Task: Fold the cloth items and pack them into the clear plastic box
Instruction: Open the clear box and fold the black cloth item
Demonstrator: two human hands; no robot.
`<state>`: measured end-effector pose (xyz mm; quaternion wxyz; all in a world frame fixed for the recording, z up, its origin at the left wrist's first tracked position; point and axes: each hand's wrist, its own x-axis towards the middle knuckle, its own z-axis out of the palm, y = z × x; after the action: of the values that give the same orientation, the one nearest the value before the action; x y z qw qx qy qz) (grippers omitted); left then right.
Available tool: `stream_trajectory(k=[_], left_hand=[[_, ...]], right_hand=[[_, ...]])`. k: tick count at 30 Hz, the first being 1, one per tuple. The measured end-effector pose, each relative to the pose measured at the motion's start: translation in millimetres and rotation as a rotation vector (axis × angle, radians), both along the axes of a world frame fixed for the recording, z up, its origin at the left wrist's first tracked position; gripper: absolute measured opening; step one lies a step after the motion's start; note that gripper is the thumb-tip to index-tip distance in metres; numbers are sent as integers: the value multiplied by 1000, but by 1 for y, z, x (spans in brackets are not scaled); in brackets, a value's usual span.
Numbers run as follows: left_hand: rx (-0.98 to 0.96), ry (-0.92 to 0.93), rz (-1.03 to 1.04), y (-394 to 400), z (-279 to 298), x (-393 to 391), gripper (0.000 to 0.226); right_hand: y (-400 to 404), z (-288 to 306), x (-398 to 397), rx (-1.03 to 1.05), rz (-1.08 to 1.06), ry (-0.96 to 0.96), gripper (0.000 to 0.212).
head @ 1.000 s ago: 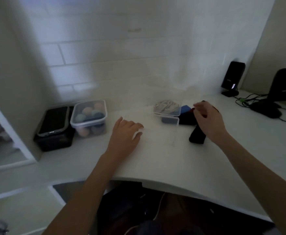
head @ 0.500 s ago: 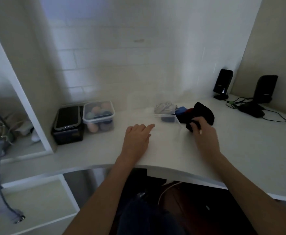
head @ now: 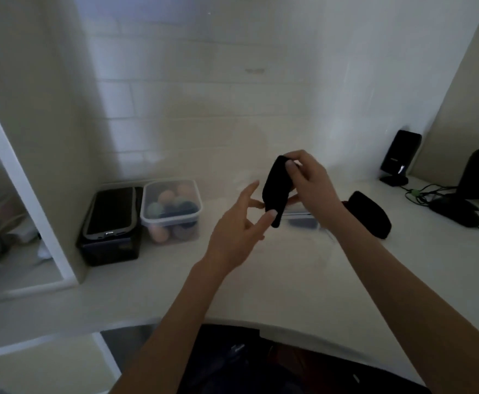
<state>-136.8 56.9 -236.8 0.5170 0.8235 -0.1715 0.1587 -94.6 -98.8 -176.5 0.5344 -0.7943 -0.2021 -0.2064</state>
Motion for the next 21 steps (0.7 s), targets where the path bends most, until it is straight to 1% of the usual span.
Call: stream_trajectory(k=[3,5,6,8,9,11,13,15,17,19,21], left_hand=[[66,88,-42,5,11,26,46],[30,96,-29,6,11,37,29],[-3,97,-7,7,10,40,24],[-52,100,38,6,6,43,26],[-78,106,50,4,4,44,29],[-148,121,54,2,3,45,35],[-182,75,66,3,2,48,38],[-156,-6,117,5,-2,52,38],[-159,-38,169,6,-8,55,45],[-249,-1,148,6,-14,54,47],[-346,23,85,6,-15,53,39]], right_hand=[[8,-5,14,28,108,96,13],[12,-6,21,82,159,162,15],[13,-6,24,101,184,187,17],[11,-5,27,91,262,246,23],[8,-5,29,52,313,290,26],[4,-4,33,-87,385,369,30],[2,-6,39,-204,396,354,25],[3,-8,43,-186,384,314,20],[3,-9,44,-97,421,305,24],[2,-7,44,-40,474,309,33],[2,-2,44,-34,481,249,38]])
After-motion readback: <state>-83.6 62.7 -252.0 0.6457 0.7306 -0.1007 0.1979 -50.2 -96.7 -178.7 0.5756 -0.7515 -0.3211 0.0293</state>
